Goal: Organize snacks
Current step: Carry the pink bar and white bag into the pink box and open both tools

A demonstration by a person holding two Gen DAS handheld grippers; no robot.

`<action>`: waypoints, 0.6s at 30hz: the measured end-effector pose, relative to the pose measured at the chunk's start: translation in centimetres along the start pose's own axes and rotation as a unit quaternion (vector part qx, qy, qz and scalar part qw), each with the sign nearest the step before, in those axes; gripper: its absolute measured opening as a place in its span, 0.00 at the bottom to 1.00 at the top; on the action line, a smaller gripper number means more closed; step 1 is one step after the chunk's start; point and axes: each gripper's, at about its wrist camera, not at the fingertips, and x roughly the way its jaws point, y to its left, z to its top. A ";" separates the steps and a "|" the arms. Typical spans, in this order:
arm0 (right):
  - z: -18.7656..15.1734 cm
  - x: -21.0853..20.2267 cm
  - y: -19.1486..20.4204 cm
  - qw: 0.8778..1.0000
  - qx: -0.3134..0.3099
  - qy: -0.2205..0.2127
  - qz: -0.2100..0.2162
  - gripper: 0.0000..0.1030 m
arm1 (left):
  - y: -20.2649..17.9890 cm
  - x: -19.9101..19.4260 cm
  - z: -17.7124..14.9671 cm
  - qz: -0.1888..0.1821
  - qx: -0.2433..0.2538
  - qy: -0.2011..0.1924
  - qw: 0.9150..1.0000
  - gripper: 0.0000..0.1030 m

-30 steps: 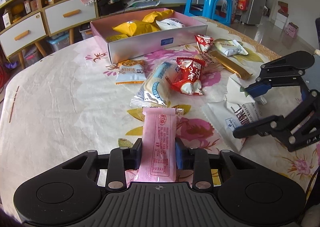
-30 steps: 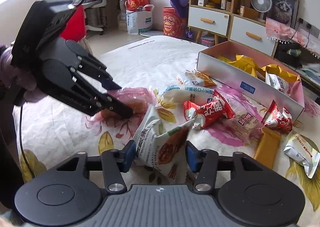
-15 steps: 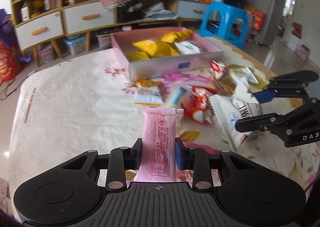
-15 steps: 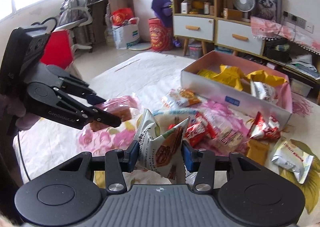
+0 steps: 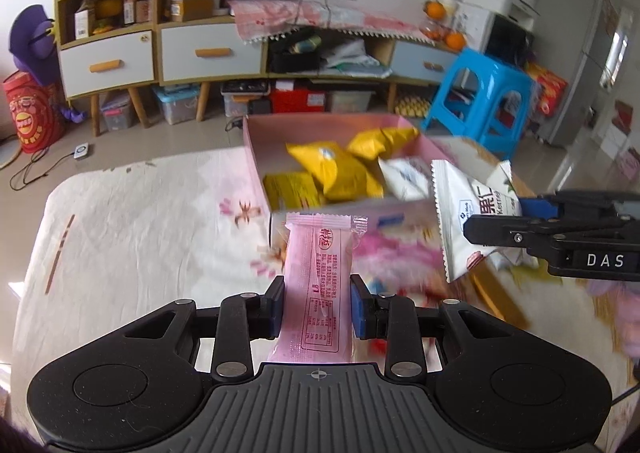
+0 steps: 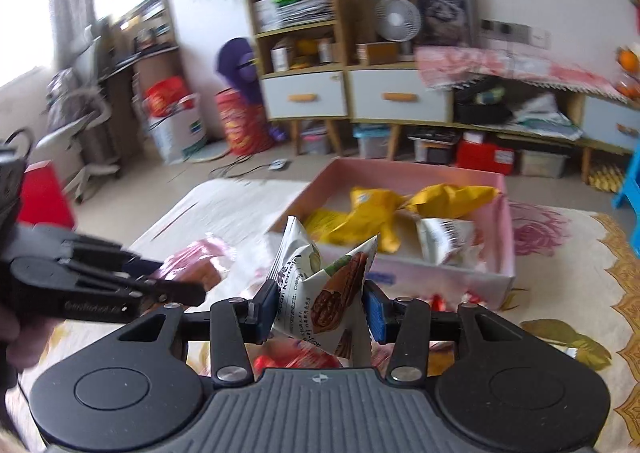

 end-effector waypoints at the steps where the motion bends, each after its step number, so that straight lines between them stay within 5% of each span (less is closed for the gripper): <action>1: 0.3 0.2 -0.5 1.000 0.008 -0.003 -0.004 0.35 | 0.1 0.4 0.5 0.002 -0.008 -0.001 1.000 0.28; 9: 2.3 2.6 -5.1 0.994 0.092 -0.017 -0.048 0.35 | -0.7 5.0 5.8 0.035 -0.008 -0.015 0.999 0.28; 18: 2.0 6.2 -8.4 0.984 0.171 -0.009 -0.059 0.35 | -0.2 11.1 8.2 0.055 -0.007 -0.011 0.998 0.28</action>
